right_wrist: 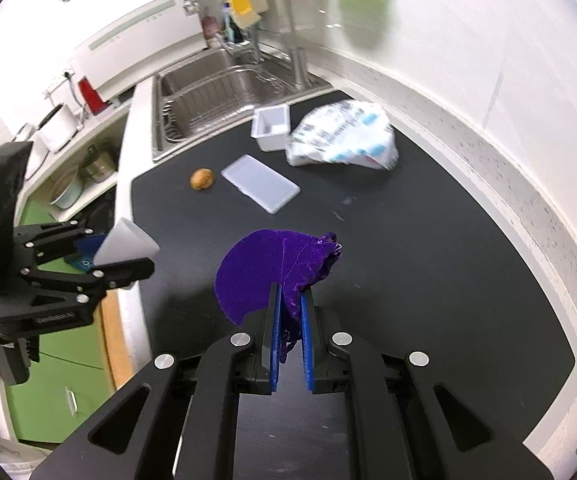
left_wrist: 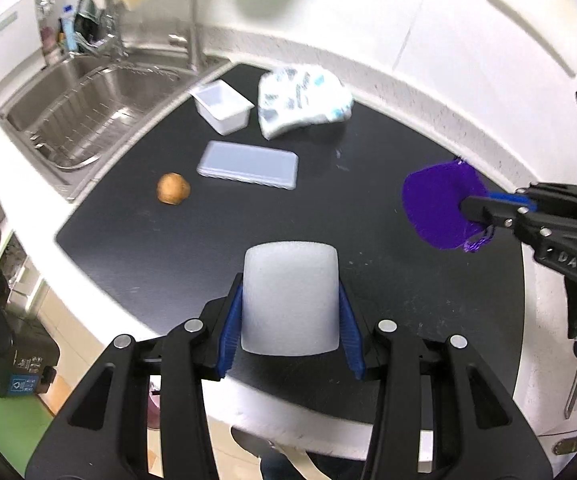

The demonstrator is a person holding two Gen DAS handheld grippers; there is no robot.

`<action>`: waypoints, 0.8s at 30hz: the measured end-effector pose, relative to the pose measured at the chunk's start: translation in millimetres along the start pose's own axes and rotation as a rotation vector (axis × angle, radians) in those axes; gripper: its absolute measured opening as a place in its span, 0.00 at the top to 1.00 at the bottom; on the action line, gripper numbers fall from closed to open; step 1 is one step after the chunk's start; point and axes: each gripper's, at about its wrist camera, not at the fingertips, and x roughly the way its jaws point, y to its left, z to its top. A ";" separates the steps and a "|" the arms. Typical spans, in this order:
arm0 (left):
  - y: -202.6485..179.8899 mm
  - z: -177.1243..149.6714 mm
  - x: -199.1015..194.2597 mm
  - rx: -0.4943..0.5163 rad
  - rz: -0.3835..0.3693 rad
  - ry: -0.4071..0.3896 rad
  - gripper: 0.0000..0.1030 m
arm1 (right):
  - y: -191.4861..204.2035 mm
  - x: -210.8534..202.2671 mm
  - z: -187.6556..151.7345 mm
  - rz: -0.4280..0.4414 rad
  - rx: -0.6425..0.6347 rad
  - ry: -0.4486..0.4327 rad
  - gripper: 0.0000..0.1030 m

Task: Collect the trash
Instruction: 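Carry cloth and foam roll over the pink bin and open both tools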

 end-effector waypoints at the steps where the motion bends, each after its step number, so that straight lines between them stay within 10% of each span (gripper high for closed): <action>1: 5.0 -1.4 -7.4 -0.007 0.005 -0.009 0.58 | 5.1 0.3 1.7 0.005 -0.007 -0.002 0.92; 24: 219.1 -150.5 -134.1 -0.445 0.254 -0.091 0.58 | 273.3 95.9 41.4 0.317 -0.395 0.088 0.92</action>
